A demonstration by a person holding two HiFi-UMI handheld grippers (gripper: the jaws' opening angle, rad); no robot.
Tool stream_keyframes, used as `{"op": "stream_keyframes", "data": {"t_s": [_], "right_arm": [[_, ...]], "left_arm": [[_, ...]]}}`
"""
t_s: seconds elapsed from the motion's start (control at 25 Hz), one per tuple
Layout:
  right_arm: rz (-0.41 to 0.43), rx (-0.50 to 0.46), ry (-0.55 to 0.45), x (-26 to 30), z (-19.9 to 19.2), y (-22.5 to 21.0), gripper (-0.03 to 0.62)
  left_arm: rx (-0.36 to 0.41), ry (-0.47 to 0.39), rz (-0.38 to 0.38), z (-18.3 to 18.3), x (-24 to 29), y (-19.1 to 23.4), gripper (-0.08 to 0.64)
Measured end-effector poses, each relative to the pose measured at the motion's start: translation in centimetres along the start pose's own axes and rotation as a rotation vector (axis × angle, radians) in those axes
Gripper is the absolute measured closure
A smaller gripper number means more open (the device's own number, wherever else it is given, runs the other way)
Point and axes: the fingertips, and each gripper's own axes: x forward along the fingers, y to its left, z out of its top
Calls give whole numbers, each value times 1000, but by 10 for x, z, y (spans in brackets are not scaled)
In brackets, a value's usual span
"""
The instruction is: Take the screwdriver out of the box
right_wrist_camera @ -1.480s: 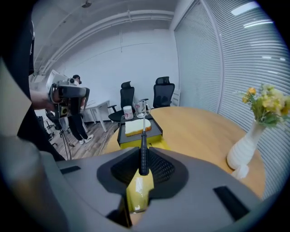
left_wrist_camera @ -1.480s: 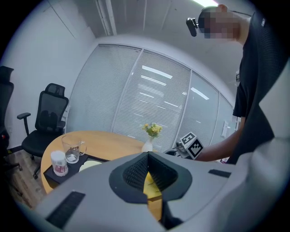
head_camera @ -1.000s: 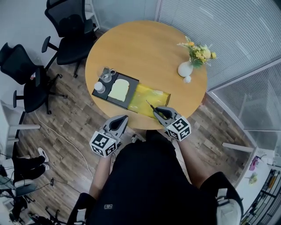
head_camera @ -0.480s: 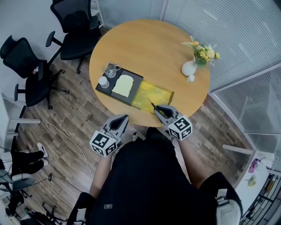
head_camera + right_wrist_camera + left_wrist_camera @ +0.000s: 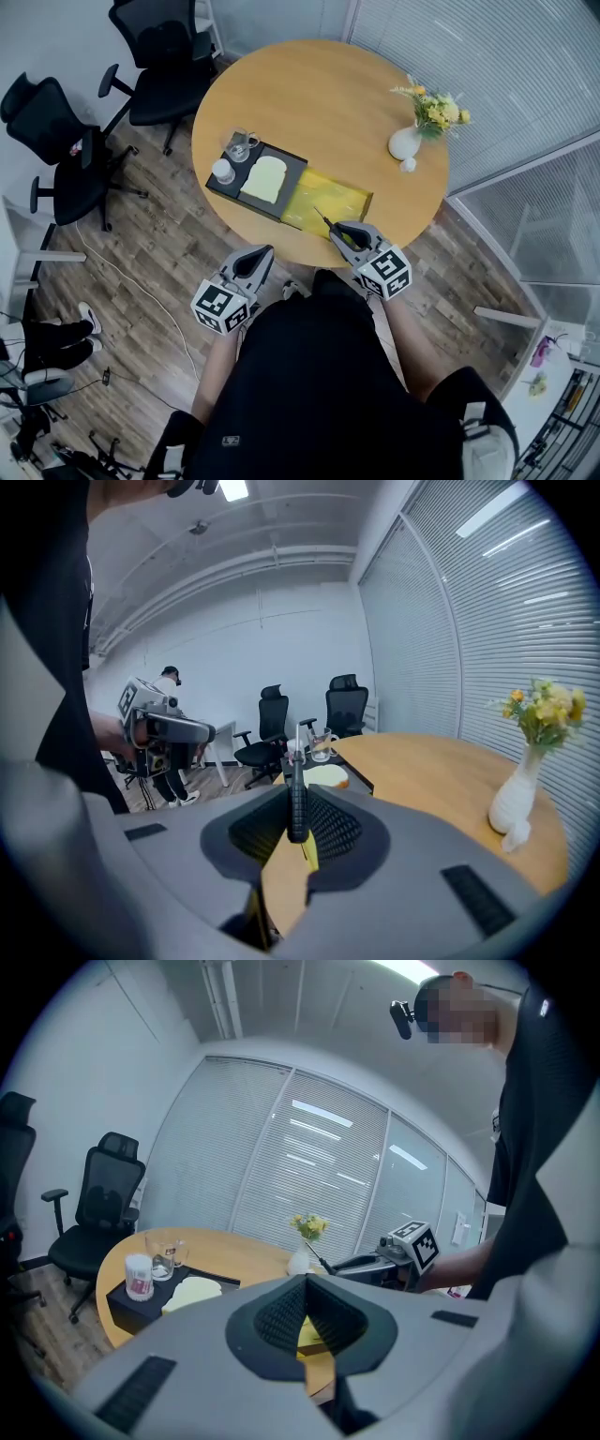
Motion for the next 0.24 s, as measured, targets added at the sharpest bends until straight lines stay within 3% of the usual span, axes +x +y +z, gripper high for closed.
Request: {"op": "stream_keyframes", "data": {"t_s": [0.24], "right_arm": [[-4,4,14,2,-4,0,531]], "left_arm": [[-2,-1,7,0,-6,3,554]]}}
